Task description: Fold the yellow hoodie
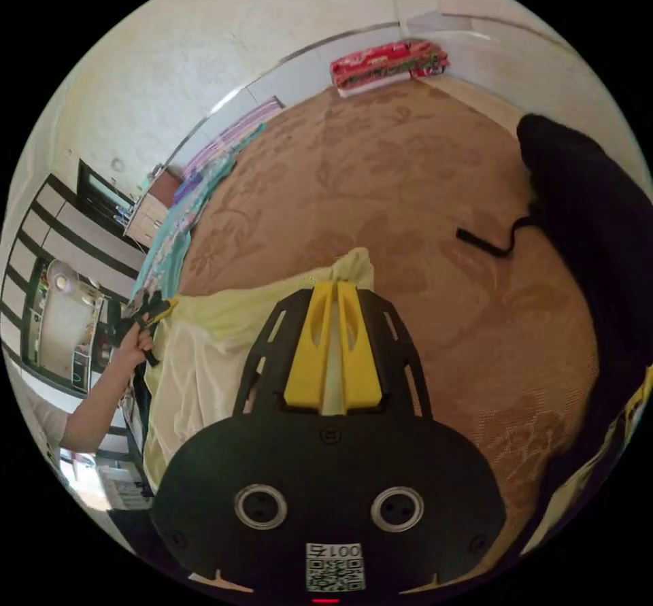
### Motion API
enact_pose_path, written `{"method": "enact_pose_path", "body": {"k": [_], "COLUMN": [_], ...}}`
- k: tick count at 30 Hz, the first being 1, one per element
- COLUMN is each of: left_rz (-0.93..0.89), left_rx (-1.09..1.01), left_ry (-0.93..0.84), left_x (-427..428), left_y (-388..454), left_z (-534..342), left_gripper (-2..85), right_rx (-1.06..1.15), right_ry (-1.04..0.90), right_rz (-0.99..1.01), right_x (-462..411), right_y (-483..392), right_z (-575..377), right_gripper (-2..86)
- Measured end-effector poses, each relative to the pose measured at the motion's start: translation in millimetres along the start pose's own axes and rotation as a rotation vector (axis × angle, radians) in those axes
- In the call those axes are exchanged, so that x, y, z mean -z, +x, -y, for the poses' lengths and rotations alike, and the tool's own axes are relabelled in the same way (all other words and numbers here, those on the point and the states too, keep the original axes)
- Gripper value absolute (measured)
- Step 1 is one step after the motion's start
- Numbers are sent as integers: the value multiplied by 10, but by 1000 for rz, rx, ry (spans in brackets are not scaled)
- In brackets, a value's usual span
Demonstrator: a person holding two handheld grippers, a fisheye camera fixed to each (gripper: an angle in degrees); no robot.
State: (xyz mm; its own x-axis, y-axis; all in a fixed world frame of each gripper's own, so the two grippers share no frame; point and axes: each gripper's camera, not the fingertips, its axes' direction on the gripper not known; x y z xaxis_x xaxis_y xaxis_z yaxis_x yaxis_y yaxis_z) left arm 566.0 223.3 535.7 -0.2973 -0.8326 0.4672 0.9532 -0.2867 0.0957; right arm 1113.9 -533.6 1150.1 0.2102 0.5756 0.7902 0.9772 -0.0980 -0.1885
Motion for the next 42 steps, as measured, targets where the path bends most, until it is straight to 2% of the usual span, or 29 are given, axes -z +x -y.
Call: {"method": "enact_pose_path", "body": {"k": [7, 11, 13, 15, 18, 20, 26, 31, 34, 36, 37, 39, 42], "left_rz": [-132, -56, -6, 57, 177, 255, 349, 392, 459, 471, 486, 484, 466], "left_rx": [4, -115, -200, -323, -576, -778, -1152, -1280, -1317, -1286, -1249, -1155, -1030], "left_ry": [17, -1, -33, -90, -228, -339, -582, -725, -735, -695, -637, -554, -456], "left_x": [26, 159, 171, 132, -38, -204, -533, -730, -778, -754, -712, -640, -544], "left_y": [59, 359, 549, 777, 1171, 1443, 1881, 2101, 2176, 2179, 2159, 2092, 1975], "left_z": [-49, -26, -2, 26, 60, 38, -134, -212, -302, -350, -378, -394, -437], "left_gripper": [-10, -11, -12, -11, -5, 2, 20, 14, -5, -7, -8, -9, -9], "right_rx": [8, 176, 305, 570, 901, 1037, 1215, 1248, 1203, 1109, 1095, 1099, 1150], "right_ry": [-2, 33, -28, -222, -459, -561, -782, -940, -744, -516, -463, -299, -170], "right_rz": [-4, -83, -124, -233, -352, -380, -203, -134, -161, -218, -244, -417, -596], "right_x": [152, 416, 299, -84, -479, -592, -863, -1038, -701, -377, -315, -207, -276], "right_y": [-109, -557, -832, -1207, -1546, -1667, -2088, -2256, -2291, -2273, -2268, -2260, -2250], "right_z": [-20, 249, 459, 676, 778, 852, 1217, 1285, 1226, 1025, 937, 511, 64], "right_gripper": [22, 55, 76, 95, 111, 113, 89, 43, 31, 27, 26, 24, 22]}}
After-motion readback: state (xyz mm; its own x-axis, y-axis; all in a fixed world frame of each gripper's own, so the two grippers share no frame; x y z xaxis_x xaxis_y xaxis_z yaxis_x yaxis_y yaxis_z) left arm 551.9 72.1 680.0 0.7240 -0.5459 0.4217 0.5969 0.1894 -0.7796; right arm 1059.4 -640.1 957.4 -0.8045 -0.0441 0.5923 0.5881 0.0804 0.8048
